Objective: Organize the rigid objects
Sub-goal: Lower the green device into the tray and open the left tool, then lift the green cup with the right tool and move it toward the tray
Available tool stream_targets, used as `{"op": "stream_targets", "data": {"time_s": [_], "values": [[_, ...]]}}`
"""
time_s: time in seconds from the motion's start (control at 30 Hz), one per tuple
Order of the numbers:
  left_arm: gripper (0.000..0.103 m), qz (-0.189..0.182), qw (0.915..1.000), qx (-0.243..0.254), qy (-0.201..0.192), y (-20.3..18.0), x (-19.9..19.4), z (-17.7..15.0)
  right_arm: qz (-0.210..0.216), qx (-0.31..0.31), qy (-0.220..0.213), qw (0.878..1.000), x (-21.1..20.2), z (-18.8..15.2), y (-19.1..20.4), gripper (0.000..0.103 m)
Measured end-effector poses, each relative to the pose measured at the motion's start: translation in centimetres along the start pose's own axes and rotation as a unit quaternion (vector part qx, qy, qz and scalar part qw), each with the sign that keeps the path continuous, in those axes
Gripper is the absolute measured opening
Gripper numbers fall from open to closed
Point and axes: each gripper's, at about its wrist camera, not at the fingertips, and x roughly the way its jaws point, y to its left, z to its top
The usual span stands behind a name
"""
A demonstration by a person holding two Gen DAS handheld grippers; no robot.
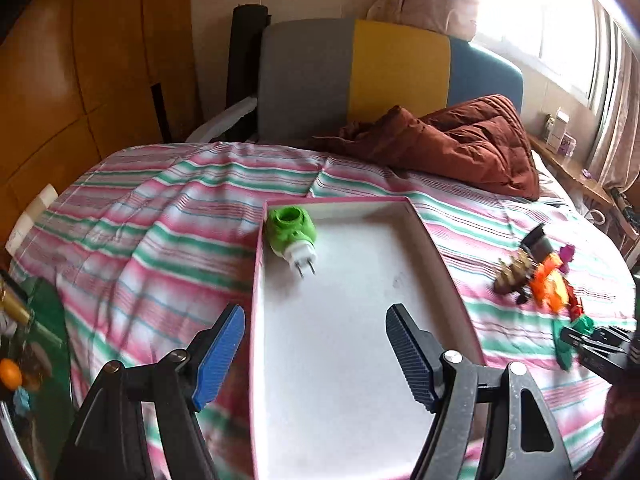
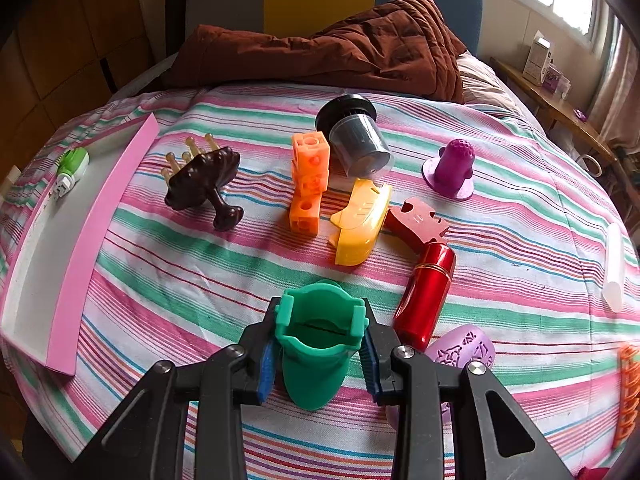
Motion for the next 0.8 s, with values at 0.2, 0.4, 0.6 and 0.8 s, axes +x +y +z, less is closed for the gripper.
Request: {"op": "stream_targets", "data": {"time_s": [0.2, 0.4, 0.6, 0.8], "values": [[0.074, 0.005, 1.0, 0.002, 0.005, -0.8, -1.1, -2.1, -0.004, 0.002, 0.002, 1.0, 0.1, -0.1, 0.1, 0.035], [0.074, 0.026, 0.9996, -0.004, 0.005, -0.5, -1.4, -3.4, -0.006, 0.001, 0.002, 1.0, 0.0, -0.1, 0.1, 0.035], [0.074, 0.032, 0.9995, -0.002, 0.009, -0.4, -1.5, -4.2, -0.006, 0.001, 0.002, 1.0, 0.0, -0.1, 0.1, 0.035], [0.074, 0.038, 0.9992, -0.008, 0.007, -0.2, -1.7, -4.7, -0.006, 0.001, 0.002, 1.0, 0.0, -0.2, 0.2, 0.035]]}}
